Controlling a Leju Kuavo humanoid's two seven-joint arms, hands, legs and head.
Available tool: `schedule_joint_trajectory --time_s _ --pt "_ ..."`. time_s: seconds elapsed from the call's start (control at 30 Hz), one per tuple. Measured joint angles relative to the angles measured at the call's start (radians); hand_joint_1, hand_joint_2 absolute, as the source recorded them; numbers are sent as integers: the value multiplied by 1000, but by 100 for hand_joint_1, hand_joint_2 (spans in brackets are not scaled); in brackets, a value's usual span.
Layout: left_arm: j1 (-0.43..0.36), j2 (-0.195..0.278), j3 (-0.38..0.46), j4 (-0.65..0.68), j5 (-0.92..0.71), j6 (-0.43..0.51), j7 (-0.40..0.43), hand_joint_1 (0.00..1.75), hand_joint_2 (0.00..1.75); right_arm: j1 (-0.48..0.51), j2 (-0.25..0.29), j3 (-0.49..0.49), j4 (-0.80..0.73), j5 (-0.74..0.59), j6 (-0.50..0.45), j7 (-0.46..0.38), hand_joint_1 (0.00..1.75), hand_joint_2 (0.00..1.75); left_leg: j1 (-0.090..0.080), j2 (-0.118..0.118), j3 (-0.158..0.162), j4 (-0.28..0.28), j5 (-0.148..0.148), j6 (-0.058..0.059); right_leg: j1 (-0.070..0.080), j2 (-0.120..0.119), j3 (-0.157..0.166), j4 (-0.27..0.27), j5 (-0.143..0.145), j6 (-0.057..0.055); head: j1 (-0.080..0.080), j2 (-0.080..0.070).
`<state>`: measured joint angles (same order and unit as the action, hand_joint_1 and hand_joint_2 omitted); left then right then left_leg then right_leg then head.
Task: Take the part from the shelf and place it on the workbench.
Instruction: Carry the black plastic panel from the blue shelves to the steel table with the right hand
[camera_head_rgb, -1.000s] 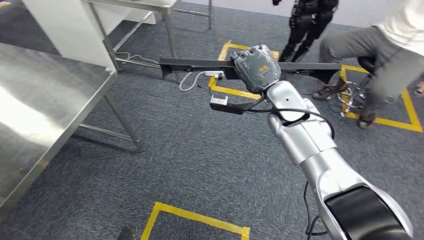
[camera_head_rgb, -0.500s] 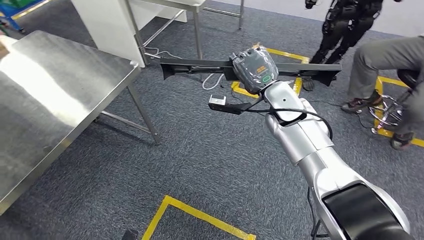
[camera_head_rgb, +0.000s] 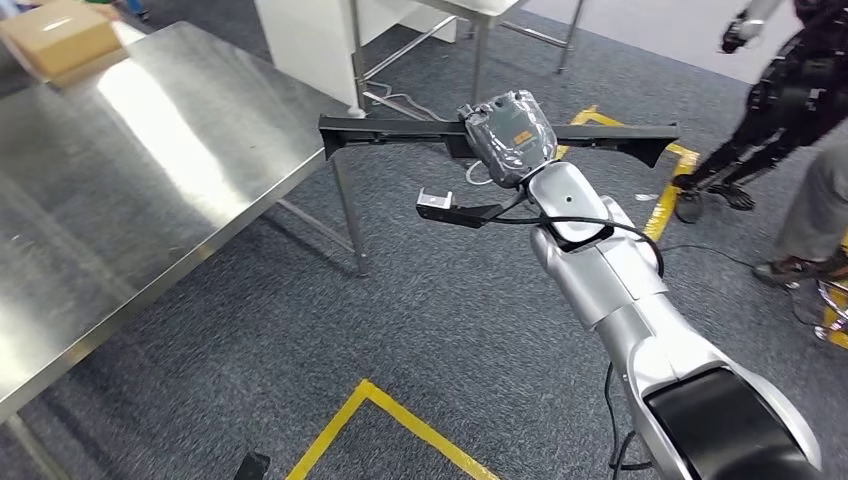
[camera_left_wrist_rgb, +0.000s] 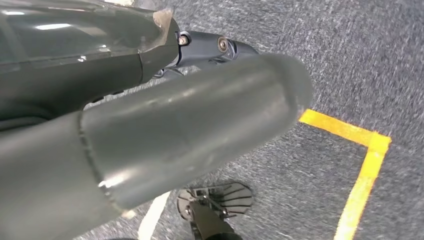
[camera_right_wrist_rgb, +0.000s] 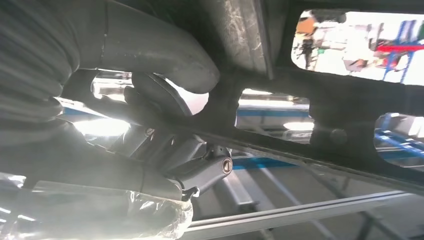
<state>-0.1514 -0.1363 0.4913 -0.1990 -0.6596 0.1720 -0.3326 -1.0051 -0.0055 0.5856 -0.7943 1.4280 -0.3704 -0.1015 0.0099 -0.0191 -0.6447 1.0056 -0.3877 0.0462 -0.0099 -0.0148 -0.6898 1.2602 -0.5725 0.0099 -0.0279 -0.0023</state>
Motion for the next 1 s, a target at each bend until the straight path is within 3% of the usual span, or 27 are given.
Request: schedule_joint_trajectory --time_s 0.03,0.07,0.1,0.17,0.23,0.3,0.33,0.37,0.47,0.53,0.6,0.67,0.73,0.8,0.87,0.9,0.93,1.0 --pt "0 -1 0 0 0 0 0 0 0 3 -3 0 3 0 0 0 175 175 0 -17 0 0 0 0 -2 5 -24 41 -9 3 1 0" --pt "1 -2 0 0 0 0 1 0 0 5 -4 0 6 0 0 0 175 175 1 -32 0 1 0 0 -3 8 -31 45 -1 10 1 0" --pt "2 -3 1 0 0 0 1 0 0 6 -5 0 8 0 -1 0 175 175 1 -48 0 3 0 -1 -6 12 -18 8 21 20 2 0" --pt "3 -4 2 0 0 0 1 0 0 5 -7 0 10 0 -1 0 175 175 2 -75 -2 10 -3 -8 -15 42 36 -125 82 38 2 0" --pt "3 -3 3 0 0 0 2 0 0 5 -6 0 12 1 -2 0 175 175 1 -96 -9 17 -6 -20 -20 65 75 -208 116 38 2 0" --pt "4 -3 4 0 0 0 2 0 0 6 -2 1 14 2 -3 0 175 175 3 -113 -16 17 -3 -31 -16 53 80 -218 121 23 1 0" --pt "6 -2 5 0 -1 0 2 0 0 5 0 1 14 2 -3 0 175 175 5 -110 -19 17 -3 -36 -15 44 81 -220 123 16 0 0" --pt "8 -1 5 0 -1 0 3 0 0 2 3 1 14 3 -4 0 175 175 5 -90 -24 27 -9 -41 -16 35 81 -222 125 10 -2 0" --pt "7 -1 6 0 -2 0 5 0 0 -5 8 0 15 5 -7 -1 175 175 3 -8 -72 130 -69 -52 -15 14 83 -225 126 -8 -12 0" --pt "5 -2 6 0 -3 -2 5 0 0 -6 8 0 19 5 -7 -1 175 175 6 6 -123 232 -113 -56 -11 -3 83 -224 124 -14 -13 0" --pt "5 -2 5 0 -4 -3 6 0 0 -6 7 0 26 5 -7 -2 175 175 7 11 -155 289 -121 -56 -6 -26 84 -224 122 -18 -13 0" --pt "4 -2 6 0 -5 -3 7 0 0 -8 7 -3 30 5 -7 -2 175 175 5 22 -119 217 -72 -48 -2 -49 87 -224 119 -21 -13 0" --pt "2 -1 6 0 -7 -3 9 0 0 -15 6 -8 33 5 -7 -2 175 175 -6 66 -51 89 -23 -32 5 -70 90 -224 114 -19 -13 0" --pt "-2 0 6 0 -7 -3 11 0 0 -23 4 -12 36 4 -6 -2 175 175 -18 90 -21 29 -13 -20 12 -91 93 -225 109 -13 -11 0" --pt "-3 0 7 0 -7 -3 11 0 0 -28 4 -14 40 3 -6 -3 175 175 -18 65 -17 20 -12 -11 17 -113 99 -228 104 -4 -10 0" --pt "-2 -1 7 0 -6 -3 12 0 0 -30 5 -14 41 2 -6 -4 175 175 -16 53 -11 13 -9 -7 16 -106 100 -224 98 1 -9 0" --pt "-1 -2 8 0 -5 -3 12 0 0 -33 6 -15 42 2 -6 -5 175 175 -12 42 -5 6 -5 -1 15 -84 94 -205 87 4 -8 0" --pt "-4 -3 9 0 -3 -3 13 0 0 -36 2 -15 45 2 -5 -7 175 175 -6 20 1 -3 2 7 8 -24 51 -109 46 3 -6 0"
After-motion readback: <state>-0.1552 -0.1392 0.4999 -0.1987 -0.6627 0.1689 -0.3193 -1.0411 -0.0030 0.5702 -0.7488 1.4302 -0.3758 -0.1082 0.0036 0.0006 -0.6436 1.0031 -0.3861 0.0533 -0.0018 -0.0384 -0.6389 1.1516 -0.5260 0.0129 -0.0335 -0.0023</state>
